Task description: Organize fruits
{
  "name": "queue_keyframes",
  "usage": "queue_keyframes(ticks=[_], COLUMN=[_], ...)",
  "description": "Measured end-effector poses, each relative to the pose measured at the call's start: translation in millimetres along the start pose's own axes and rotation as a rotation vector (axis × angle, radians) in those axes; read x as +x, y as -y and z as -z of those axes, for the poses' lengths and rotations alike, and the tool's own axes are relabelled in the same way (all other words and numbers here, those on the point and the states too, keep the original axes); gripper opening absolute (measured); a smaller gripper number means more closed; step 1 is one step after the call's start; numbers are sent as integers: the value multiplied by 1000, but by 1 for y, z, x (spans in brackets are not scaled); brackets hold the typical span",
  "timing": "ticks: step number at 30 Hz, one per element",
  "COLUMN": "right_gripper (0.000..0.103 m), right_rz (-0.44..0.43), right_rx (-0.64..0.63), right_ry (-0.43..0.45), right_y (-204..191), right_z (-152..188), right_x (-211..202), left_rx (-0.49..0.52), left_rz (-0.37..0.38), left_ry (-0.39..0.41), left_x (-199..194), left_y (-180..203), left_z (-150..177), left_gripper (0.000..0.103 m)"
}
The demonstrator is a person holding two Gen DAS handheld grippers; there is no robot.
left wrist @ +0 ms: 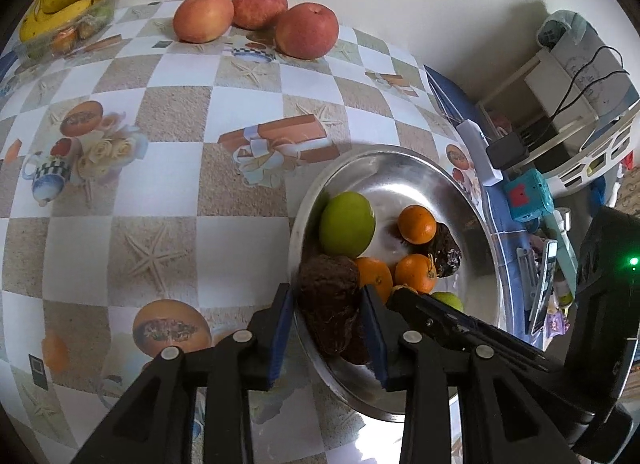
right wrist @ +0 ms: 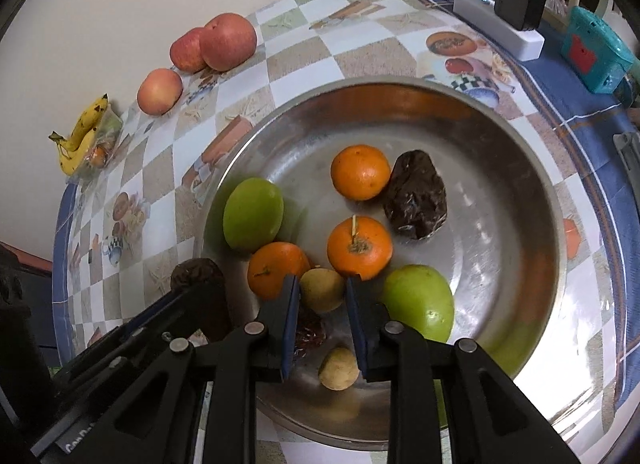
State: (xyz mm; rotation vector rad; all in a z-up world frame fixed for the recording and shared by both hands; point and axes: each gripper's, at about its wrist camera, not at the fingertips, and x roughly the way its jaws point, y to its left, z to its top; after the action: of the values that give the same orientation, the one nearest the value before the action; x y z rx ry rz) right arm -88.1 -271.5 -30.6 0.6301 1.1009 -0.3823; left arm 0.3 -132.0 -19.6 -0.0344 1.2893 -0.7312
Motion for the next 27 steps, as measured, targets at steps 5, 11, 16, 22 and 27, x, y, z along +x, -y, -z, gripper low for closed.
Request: queue_keyframes(ticks=[5,11,16,22,27], right_gripper=[26,35,59,73,91], right_rz=[-8,5,-7,7,15], right_rx=[16,0,-23,-92,-141], right_ry=[2,24,34,58,114], right_y=[3,0,-4,-17,-24], right_z=[0,3,12,25,34], right_x=[-1,-7,-11,-20,-32], left_rx=[-59,-92,-136,-108,-70], left_rz=[33,33,-73,-256,-398], left_ry=[-23,7,37,92,140], left_x=[3,-12,-30,-54,-72], left_y=[-10,-18,-40,-60,-68], left_z=[3,9,18,33,45], left_gripper=[50,70,83,103,103])
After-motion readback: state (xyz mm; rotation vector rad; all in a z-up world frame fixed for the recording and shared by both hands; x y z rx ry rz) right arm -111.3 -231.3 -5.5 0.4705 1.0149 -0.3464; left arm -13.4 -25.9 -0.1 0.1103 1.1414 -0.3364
